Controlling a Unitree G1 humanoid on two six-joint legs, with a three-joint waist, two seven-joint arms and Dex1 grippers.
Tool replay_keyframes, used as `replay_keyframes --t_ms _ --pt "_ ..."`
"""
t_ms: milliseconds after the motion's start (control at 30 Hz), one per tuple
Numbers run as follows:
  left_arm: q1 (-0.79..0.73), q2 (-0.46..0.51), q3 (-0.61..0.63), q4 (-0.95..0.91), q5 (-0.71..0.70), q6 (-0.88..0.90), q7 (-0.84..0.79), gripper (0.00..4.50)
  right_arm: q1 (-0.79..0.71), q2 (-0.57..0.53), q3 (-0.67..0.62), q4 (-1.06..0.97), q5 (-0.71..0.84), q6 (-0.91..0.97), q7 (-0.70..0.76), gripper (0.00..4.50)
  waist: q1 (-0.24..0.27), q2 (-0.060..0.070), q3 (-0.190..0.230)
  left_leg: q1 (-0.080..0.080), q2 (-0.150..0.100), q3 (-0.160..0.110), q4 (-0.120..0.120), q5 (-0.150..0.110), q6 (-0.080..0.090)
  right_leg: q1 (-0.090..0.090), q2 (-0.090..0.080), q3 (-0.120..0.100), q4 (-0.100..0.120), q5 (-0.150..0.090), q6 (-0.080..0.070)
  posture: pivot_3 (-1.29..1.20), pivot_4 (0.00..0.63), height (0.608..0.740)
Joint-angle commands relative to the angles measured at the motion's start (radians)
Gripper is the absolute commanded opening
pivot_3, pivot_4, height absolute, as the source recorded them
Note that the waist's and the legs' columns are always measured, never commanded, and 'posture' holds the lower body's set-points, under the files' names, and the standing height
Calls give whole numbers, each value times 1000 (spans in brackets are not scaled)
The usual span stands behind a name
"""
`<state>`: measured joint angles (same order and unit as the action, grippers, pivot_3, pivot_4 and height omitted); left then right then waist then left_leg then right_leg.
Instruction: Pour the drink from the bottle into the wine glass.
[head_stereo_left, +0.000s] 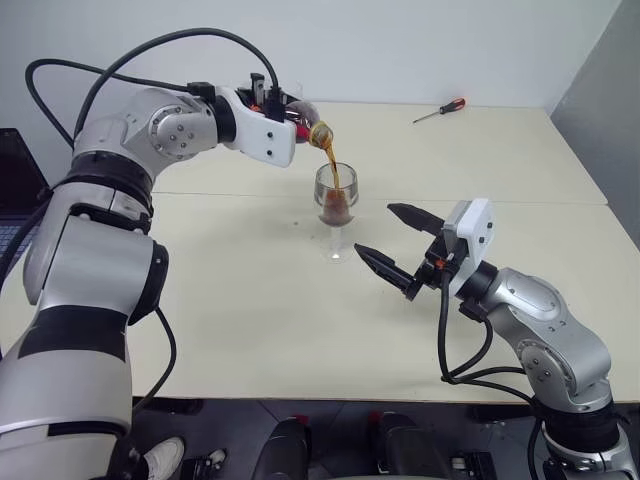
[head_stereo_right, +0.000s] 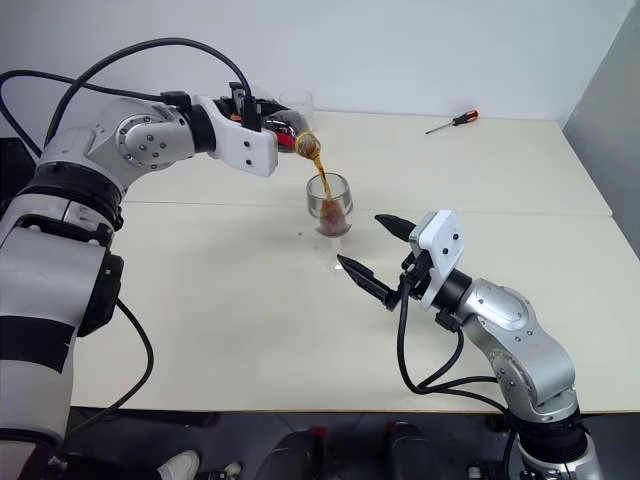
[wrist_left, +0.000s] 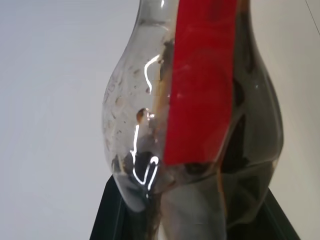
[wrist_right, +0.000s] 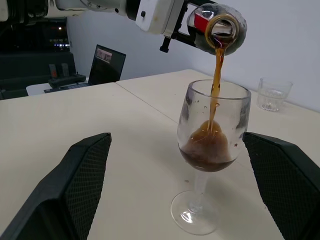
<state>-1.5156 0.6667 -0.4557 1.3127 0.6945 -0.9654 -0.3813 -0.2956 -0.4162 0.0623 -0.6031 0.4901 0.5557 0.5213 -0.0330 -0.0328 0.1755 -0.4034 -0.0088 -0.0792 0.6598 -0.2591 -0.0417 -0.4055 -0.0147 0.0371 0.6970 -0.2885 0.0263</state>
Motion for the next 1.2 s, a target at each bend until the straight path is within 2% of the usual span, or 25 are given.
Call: replay_keyframes --t_ms 33,1200 --pt "-53 22 7 -2 -5 0 29 1138 -12 1 -5 -16 -1 -21 2 4500 0 0 0 0 0 0 0 0 0 0 0 0 0 0 0 0 150 740" --pt "-76 39 -19 0 34 -9 62 1138 -13 2 4 -13 -1 -23 14 4500 0 0 0 0 0 0 0 0 0 0 0 0 0 0 0 0 150 740"
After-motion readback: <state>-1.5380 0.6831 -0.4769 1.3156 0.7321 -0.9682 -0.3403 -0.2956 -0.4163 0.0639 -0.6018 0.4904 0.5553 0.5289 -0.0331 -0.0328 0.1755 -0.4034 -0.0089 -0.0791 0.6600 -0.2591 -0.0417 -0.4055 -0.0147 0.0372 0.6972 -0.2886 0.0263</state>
